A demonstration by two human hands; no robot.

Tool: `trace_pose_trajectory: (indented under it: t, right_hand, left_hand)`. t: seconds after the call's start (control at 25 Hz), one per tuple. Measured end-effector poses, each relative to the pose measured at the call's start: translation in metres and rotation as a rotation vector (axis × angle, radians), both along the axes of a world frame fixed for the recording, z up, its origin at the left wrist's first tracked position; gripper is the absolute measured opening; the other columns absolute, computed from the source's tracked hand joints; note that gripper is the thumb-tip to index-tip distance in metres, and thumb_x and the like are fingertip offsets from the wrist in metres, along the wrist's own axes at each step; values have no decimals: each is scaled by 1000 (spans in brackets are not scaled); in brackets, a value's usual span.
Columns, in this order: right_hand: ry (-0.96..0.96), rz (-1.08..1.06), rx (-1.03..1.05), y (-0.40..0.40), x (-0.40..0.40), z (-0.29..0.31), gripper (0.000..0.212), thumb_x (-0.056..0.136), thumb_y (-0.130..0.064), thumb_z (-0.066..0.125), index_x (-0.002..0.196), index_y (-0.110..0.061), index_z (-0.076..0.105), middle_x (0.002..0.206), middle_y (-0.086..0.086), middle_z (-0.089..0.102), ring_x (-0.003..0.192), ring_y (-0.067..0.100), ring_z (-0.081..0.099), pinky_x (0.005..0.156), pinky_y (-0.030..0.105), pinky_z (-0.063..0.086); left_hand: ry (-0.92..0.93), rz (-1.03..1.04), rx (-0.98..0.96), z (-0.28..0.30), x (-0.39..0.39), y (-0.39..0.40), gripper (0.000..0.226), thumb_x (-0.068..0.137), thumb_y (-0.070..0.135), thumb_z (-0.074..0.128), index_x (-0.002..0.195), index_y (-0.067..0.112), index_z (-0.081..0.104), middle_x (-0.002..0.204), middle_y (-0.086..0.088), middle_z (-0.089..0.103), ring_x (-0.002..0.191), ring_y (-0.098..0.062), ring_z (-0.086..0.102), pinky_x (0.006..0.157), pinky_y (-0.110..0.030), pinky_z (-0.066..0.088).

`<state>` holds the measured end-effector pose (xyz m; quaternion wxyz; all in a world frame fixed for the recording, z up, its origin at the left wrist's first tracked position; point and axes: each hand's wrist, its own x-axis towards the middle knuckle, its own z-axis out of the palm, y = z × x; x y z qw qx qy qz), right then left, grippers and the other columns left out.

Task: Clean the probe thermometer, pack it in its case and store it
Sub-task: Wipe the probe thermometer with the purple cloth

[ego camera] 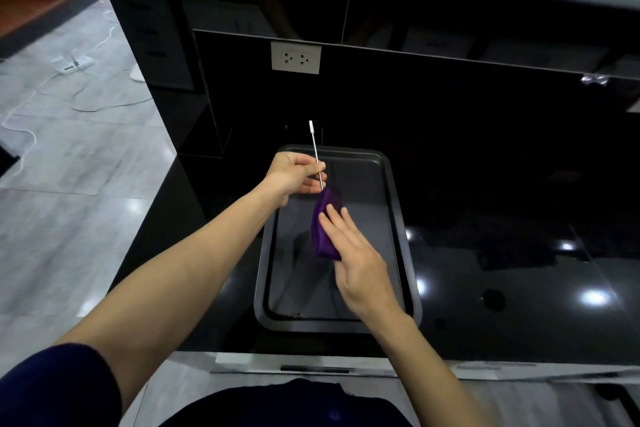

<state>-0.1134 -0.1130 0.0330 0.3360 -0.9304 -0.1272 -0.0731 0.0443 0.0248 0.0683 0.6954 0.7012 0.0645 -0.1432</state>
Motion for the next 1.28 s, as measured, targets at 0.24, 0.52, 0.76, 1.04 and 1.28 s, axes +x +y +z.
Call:
trace_pose_trajectory:
  t: [0.24, 0.52, 0.76, 1.04, 1.28]
  right_hand:
    - [55, -27, 46, -5, -1, -3, 69, 92, 7, 51, 152, -22, 34, 160, -8, 31, 150, 5, 17, 121, 26, 24]
    - [41, 41, -65, -3, -10, -6, 73, 89, 7, 52, 152, -26, 35, 158, -18, 24, 150, -1, 9, 111, 4, 6]
    - [79, -11, 159, -20, -22, -4, 72, 89, 6, 49, 149, -32, 37, 155, -17, 35, 144, -11, 21, 119, 17, 18]
    - [-119, -178, 294, -7, 15, 21, 64, 88, 11, 49, 147, -12, 45, 153, -2, 44, 146, 8, 34, 119, 21, 26]
    - [-77, -17, 54, 0, -4, -12, 71, 88, 7, 52, 152, -20, 37, 159, -9, 32, 151, 7, 18, 119, 27, 25]
  left_hand:
    - [-4, -38, 18, -6, -4, 2, 6, 89, 8, 66, 85, 3, 65, 73, -12, 68, 46, -9, 67, 49, -21, 57]
    - [-75, 33, 19, 7, 8, 2, 16, 90, 6, 64, 102, -5, 62, 73, -13, 66, 44, -8, 64, 51, -24, 59]
    - [-166, 91, -9, 19, 20, 14, 13, 91, 6, 63, 101, -2, 61, 73, -12, 65, 46, -8, 65, 51, -23, 59]
    - [-150, 0, -15, 14, 11, -1, 12, 91, 6, 63, 99, -4, 61, 73, -13, 65, 46, -9, 65, 49, -22, 57]
    - [-157, 66, -35, 19, 18, 8, 7, 91, 6, 64, 93, 0, 63, 72, -11, 65, 48, -11, 66, 52, -24, 59]
